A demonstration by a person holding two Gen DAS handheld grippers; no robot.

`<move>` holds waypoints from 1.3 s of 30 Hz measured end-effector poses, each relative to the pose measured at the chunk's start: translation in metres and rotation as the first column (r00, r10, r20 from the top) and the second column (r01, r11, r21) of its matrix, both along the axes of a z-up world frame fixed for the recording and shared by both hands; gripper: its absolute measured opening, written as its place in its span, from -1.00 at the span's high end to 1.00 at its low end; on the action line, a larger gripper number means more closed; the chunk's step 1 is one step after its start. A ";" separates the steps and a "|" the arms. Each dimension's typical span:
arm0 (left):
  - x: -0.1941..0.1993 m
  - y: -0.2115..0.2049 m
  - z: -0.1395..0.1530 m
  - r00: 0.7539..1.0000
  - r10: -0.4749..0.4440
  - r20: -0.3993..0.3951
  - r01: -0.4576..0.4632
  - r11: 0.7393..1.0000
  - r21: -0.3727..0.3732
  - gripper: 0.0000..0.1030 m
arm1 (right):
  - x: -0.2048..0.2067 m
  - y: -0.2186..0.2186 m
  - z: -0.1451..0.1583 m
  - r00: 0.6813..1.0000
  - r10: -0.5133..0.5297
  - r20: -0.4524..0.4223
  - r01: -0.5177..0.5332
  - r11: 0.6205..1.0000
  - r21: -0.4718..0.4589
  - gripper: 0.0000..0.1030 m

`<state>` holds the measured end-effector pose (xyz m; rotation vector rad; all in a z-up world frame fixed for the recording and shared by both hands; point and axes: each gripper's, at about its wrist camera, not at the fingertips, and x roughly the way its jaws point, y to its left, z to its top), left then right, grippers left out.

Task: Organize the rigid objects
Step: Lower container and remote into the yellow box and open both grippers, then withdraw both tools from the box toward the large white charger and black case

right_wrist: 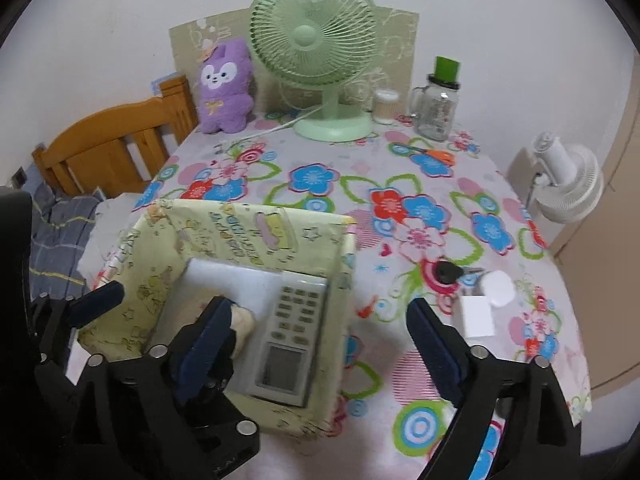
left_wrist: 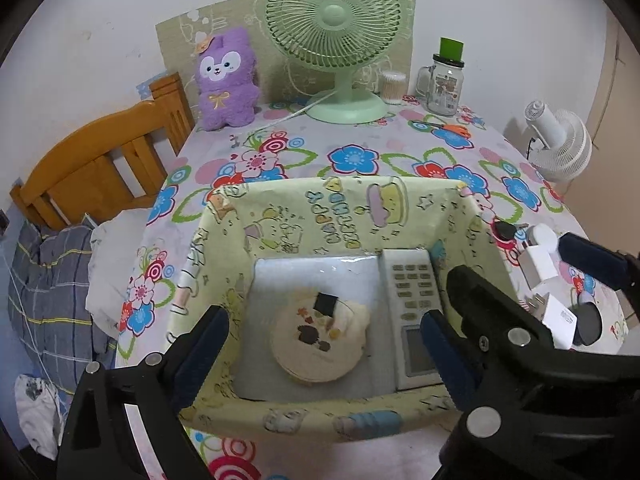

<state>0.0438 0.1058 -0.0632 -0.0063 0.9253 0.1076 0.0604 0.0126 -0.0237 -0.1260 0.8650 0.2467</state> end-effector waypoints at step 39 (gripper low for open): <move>-0.006 -0.125 0.016 0.992 -0.108 0.064 0.109 0.994 -0.011 -0.89 | -0.015 -0.139 0.011 0.989 -0.150 -0.004 0.150 0.987 0.058 -0.93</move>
